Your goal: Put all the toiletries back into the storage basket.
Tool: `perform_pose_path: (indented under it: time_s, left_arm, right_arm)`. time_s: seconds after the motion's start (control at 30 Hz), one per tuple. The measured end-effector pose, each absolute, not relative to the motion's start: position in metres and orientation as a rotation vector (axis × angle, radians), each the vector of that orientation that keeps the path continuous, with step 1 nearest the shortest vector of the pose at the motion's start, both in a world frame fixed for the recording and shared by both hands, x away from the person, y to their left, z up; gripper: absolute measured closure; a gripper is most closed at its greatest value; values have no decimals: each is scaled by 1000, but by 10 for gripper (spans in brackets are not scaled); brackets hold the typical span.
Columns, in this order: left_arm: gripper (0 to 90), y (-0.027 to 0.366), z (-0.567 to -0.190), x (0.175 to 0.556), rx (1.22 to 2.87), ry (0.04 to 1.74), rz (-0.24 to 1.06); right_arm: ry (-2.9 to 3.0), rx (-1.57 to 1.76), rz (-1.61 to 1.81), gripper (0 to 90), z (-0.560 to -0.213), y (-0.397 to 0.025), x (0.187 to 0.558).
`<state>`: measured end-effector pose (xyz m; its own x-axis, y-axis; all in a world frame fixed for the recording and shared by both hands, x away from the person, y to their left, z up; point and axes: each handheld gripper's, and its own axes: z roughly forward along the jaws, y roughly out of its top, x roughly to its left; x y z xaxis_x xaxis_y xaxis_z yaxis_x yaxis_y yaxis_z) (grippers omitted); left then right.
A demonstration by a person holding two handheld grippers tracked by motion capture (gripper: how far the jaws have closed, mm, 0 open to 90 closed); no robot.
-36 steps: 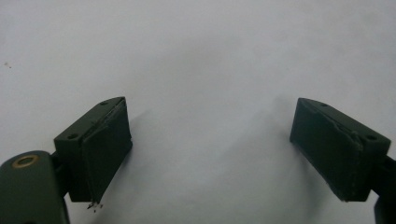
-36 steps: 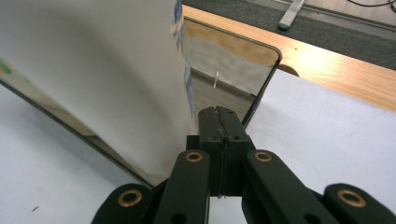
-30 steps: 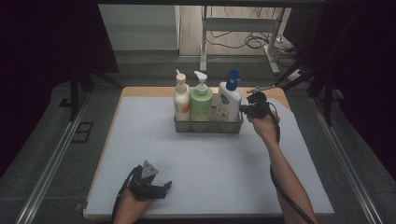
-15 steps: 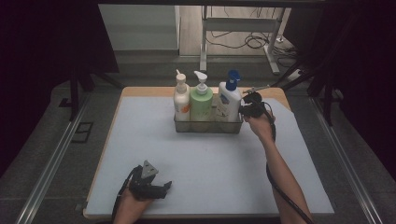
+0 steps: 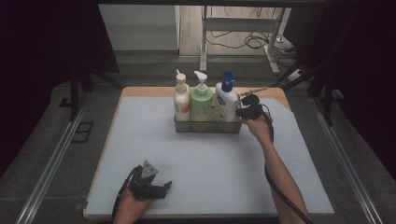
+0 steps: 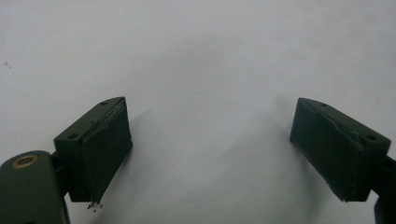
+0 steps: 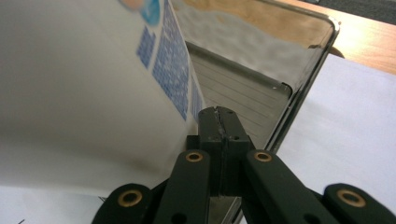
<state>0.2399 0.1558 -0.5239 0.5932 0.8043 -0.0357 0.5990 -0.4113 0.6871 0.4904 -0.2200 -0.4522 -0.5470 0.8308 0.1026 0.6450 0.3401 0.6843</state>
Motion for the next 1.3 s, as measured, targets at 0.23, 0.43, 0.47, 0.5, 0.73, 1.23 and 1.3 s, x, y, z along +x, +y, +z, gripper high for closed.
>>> perform_pose_path:
  time_s: [0.23, 0.43, 0.47, 0.5, 0.73, 1.23, 1.3]
  left_arm:
    - [121, 156, -524, 240, 2154, 1105, 398]
    - [121, 156, -524, 240, 2155, 1105, 399]
    - [121, 156, -524, 240, 2155, 1105, 399]
    - [121, 156, -524, 240, 2154, 1105, 397]
    - [121, 156, -524, 240, 2154, 1106, 396]
    - [121, 156, -524, 240, 2154, 1106, 395]
    - [121, 156, -524, 240, 2154, 1106, 394]
  right_arm:
    - [2356, 1320, 1001, 895, -456, -216, 490]
    - [2374, 1307, 1004, 895, -458, -211, 489]
    - [2374, 1305, 1003, 894, -458, -210, 488]
    - [2378, 1309, 1001, 894, -458, -210, 488]
    - [2402, 1284, 1000, 894, -460, -205, 486]
    - [2424, 1250, 985, 896, -457, -198, 482]
    - [2427, 1250, 983, 896, -457, -198, 481]
